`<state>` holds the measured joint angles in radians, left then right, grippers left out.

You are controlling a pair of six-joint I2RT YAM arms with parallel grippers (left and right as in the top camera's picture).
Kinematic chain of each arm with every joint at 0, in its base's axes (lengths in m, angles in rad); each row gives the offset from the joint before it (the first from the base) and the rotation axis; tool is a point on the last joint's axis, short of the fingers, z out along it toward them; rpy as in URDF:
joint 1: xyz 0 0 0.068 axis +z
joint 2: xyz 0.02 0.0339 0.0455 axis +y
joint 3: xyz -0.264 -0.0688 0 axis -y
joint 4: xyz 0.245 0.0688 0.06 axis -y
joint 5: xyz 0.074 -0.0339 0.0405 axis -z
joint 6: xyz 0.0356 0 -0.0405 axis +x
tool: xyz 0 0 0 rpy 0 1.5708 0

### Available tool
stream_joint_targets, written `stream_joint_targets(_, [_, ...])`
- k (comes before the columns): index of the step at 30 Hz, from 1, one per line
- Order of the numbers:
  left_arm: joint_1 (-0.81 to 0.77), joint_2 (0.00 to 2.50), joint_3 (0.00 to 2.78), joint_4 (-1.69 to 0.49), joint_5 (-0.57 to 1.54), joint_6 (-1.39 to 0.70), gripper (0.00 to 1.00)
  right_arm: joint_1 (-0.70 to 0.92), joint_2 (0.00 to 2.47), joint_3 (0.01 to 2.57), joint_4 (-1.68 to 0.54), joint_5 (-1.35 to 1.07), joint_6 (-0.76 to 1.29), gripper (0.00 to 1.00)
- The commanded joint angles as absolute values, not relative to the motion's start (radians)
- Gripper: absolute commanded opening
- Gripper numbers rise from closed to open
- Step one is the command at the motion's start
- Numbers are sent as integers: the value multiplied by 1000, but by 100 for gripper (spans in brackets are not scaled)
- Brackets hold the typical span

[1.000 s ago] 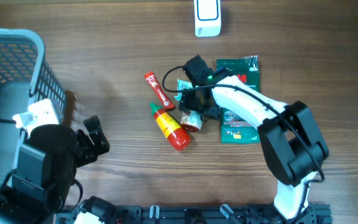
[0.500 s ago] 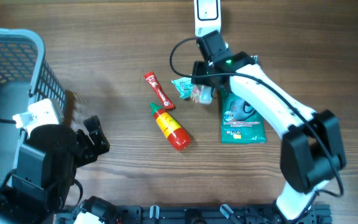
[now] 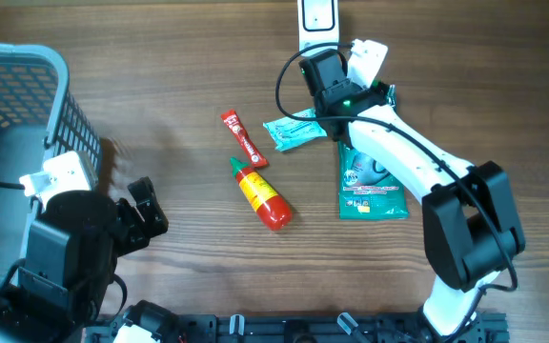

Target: Scan the item barcode

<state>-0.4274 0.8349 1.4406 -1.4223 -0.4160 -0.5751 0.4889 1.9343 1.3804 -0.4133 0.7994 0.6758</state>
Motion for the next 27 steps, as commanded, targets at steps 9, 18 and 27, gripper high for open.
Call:
stream_joint_targets(9, [-434, 837, 1440, -1423, -432, -588, 100, 508, 2087, 1340, -405, 879, 713, 91])
stream_joint_targets(18, [-434, 837, 1440, -1423, -432, -588, 100, 612, 2036, 1340, -469, 718, 717, 100])
stream_joint_targets(27, [-434, 837, 1440, -1423, -432, -588, 100, 587, 1716, 1341, -641, 458, 824, 100])
